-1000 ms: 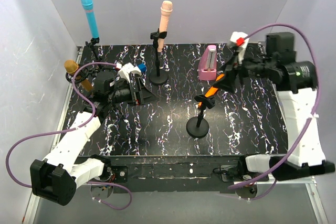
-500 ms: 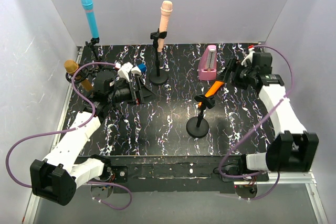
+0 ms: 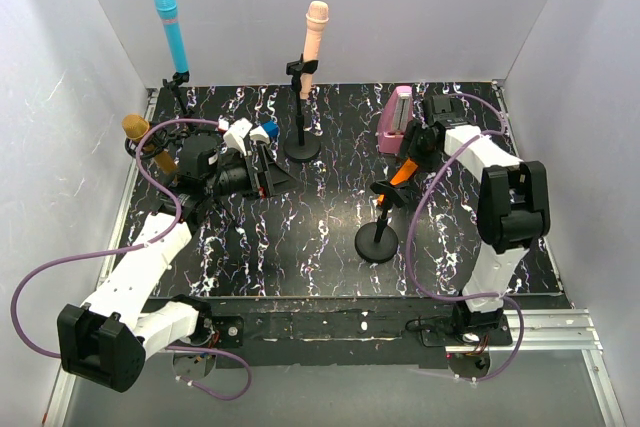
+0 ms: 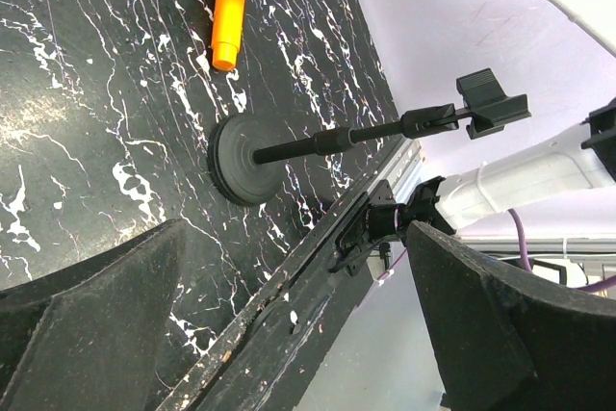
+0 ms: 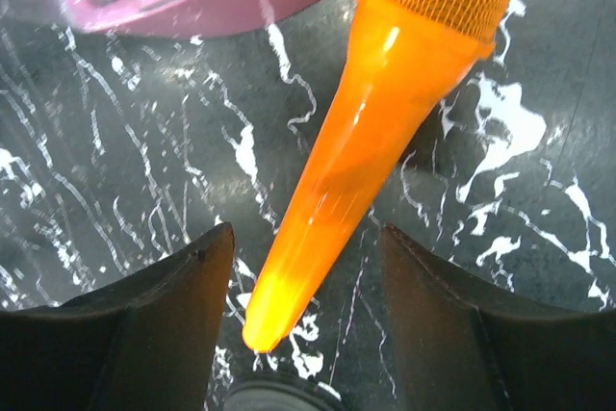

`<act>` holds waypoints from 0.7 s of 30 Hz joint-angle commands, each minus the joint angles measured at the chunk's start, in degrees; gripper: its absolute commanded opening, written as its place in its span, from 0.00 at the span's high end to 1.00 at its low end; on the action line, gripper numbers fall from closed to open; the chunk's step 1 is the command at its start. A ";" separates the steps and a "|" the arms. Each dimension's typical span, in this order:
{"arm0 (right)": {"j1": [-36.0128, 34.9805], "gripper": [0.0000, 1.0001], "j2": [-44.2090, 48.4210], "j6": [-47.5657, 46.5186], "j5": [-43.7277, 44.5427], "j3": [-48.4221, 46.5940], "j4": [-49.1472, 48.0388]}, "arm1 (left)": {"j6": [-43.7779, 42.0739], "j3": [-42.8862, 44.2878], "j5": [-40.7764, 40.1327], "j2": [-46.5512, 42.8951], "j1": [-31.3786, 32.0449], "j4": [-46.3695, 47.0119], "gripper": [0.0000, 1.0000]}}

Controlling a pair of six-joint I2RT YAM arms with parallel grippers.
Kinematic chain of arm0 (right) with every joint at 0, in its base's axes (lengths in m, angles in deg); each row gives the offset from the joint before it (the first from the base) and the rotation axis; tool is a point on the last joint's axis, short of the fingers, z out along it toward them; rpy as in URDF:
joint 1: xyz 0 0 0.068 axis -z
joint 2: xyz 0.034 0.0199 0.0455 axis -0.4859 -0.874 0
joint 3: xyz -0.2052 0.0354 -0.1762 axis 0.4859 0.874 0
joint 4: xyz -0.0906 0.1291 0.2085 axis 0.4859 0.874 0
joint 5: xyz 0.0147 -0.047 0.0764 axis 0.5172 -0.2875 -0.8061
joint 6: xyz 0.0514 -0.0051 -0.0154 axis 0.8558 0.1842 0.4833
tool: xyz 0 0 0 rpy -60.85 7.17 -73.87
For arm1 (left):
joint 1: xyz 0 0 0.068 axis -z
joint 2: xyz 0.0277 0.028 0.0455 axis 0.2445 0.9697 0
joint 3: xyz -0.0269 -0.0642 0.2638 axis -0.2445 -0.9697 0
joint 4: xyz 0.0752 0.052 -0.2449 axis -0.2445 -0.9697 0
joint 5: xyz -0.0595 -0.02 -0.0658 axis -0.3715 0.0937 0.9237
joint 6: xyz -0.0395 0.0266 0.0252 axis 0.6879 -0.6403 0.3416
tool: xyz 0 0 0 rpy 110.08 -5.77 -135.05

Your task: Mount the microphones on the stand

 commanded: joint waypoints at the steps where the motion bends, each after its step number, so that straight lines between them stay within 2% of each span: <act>1: -0.35 0.33 -3.72 0.33 3.91 -4.42 1.46 | -0.67 0.23 -0.32 -0.33 0.17 0.39 0.02; 6: -1.06 0.34 -5.14 0.58 7.08 -2.49 1.37 | -1.02 0.32 0.03 0.29 0.17 0.66 0.02; 11: -1.06 0.36 -6.63 1.20 6.64 -1.17 0.76 | -0.85 0.67 0.47 0.82 0.26 1.01 0.02; 17: -1.23 0.44 -7.60 0.94 5.41 -0.38 0.41 | -0.33 0.58 0.56 -0.41 0.26 1.01 0.02; 21: -1.32 0.43 -7.33 0.50 5.50 -0.03 0.49 | 0.20 0.76 0.73 -0.85 0.26 1.10 0.02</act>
